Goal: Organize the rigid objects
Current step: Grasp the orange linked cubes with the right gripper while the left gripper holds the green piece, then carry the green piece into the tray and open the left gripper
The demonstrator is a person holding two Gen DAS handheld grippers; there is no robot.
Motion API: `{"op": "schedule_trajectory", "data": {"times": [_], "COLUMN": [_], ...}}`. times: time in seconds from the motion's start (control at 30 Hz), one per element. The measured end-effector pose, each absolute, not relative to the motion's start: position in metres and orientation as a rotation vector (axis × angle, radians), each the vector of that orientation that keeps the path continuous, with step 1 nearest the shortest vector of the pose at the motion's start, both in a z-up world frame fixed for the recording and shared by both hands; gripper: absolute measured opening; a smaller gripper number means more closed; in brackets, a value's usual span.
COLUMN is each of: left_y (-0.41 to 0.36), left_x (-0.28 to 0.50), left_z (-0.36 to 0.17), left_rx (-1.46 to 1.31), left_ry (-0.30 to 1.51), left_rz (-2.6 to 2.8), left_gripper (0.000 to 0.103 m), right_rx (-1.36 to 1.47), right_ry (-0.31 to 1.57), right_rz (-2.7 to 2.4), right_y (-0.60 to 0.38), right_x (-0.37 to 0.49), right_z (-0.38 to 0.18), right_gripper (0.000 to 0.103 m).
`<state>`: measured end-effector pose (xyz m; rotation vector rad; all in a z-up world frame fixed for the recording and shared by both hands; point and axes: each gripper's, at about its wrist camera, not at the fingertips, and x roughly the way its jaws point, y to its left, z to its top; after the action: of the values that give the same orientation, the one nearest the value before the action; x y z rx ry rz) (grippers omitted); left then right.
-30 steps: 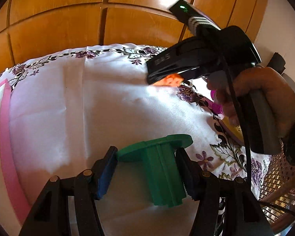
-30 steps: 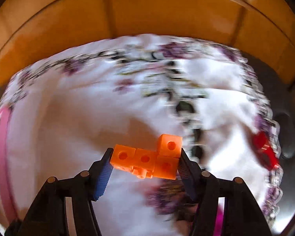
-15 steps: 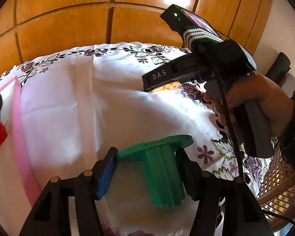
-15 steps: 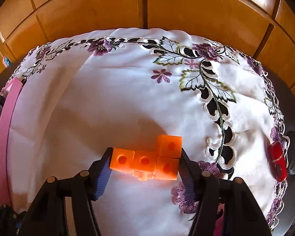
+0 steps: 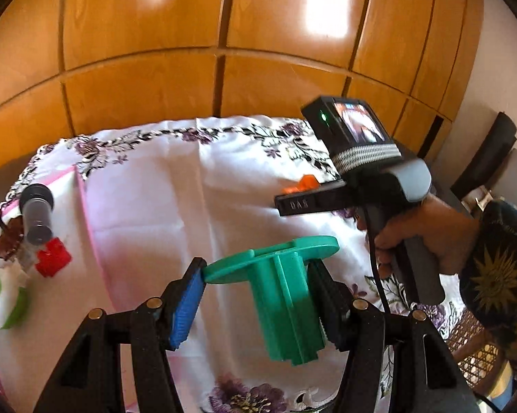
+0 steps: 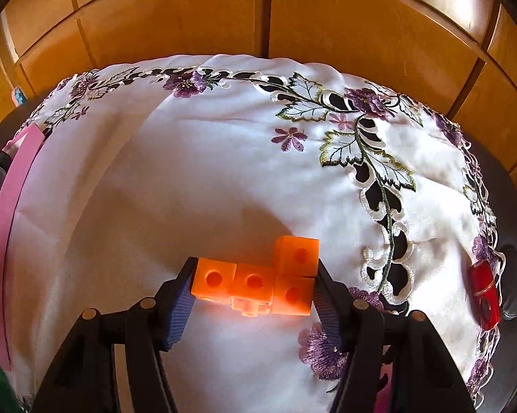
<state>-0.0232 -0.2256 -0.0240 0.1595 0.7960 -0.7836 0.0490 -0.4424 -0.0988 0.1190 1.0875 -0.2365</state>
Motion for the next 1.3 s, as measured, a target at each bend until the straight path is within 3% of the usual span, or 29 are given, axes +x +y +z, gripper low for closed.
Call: {"op": "schedule_trajectory", "data": {"times": [1.3], "left_y": [-0.161], "left_x": [0.000], "left_z": [-0.002], "left_rx": [0.052], "left_ry": [0.768], "left_rz": [-0.614], "left_gripper": [0.061], "right_rx": [-0.002], "right_ry": [1.049], "right_rz": [-0.241], "right_y": [-0.429], "right_x": [0.049], "right_z": [-0.099], "right_gripper": [0.061]}}
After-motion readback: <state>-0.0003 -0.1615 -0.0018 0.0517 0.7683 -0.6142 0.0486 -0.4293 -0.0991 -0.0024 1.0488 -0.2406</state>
